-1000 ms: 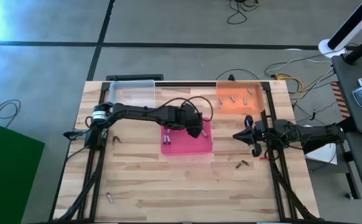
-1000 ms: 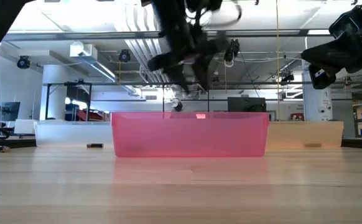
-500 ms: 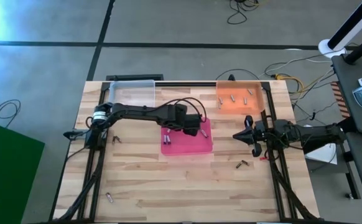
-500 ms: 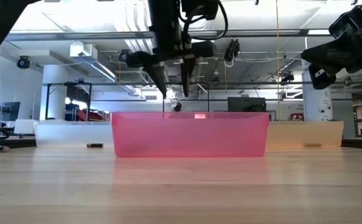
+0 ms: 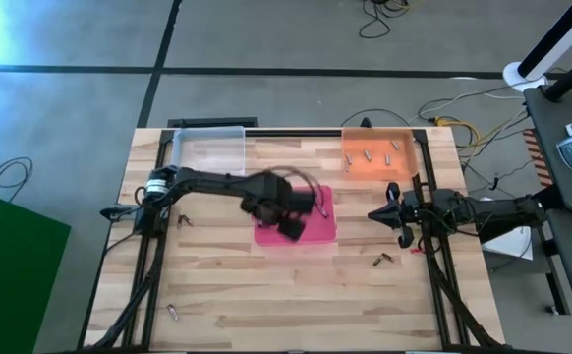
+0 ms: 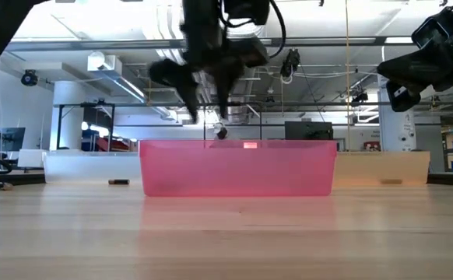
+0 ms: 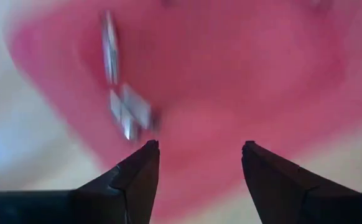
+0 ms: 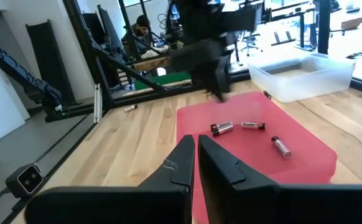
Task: Sort batteries
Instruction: Put the silver battery into the pink bin
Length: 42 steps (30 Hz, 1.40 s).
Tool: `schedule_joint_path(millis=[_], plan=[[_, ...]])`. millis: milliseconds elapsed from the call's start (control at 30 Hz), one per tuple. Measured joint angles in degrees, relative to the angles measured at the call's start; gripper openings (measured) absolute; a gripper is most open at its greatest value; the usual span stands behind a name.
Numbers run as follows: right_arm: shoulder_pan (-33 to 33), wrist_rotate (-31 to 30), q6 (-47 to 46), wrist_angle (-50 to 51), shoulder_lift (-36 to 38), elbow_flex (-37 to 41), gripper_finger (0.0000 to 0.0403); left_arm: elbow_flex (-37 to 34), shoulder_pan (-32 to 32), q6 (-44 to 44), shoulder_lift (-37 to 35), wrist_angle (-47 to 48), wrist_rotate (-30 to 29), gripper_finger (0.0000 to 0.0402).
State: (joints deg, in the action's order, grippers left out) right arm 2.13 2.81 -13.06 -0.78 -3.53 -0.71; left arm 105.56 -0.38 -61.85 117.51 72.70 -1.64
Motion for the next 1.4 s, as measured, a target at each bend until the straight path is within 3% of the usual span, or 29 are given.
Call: schedule_joint_path(millis=[133,333,533,733,900,1033,1100,1300,1400], plan=[[0.00,0.00,0.00,0.00,0.00,0.00,0.0013,1.56,-5.76,4.82,-0.22,10.70,6.35,0.0206],[0.00,0.00,0.00,0.00,0.00,0.02,0.0013,0.55,-21.57,6.97,-1.44,12.49,7.03,0.0206],[0.00,0.02,0.00,0.00,0.00,0.02,0.0013,-1.74,-35.96,22.49,-1.38,17.92,12.98,0.0206],[-0.01,0.05,0.00,-0.10,-0.02,0.02,0.0013,-9.17,-44.55,31.79,-5.81,8.60,17.61,0.0205],[-0.02,0.18,0.11,-0.80,-0.07,0.09,0.0013,-19.72,-49.44,32.81,-8.71,2.96,19.12,0.0190],[-0.02,0.25,-0.14,-1.25,0.04,0.09,0.0013,-24.30,-52.91,33.61,-10.27,-0.26,18.73,0.0173],[-0.02,0.29,-5.01,-2.49,0.03,0.09,0.0013,-25.55,-54.47,34.94,-10.68,-2.16,18.74,0.0167],[-0.02,0.25,-38.13,-4.24,0.04,-1.55,0.0013,-29.30,-57.76,38.25,-10.95,-8.58,19.23,0.0165],[-0.02,0.17,-44.68,-4.09,0.04,-1.73,0.0013,-32.22,-57.91,38.43,-10.95,-10.10,19.16,0.0165]])
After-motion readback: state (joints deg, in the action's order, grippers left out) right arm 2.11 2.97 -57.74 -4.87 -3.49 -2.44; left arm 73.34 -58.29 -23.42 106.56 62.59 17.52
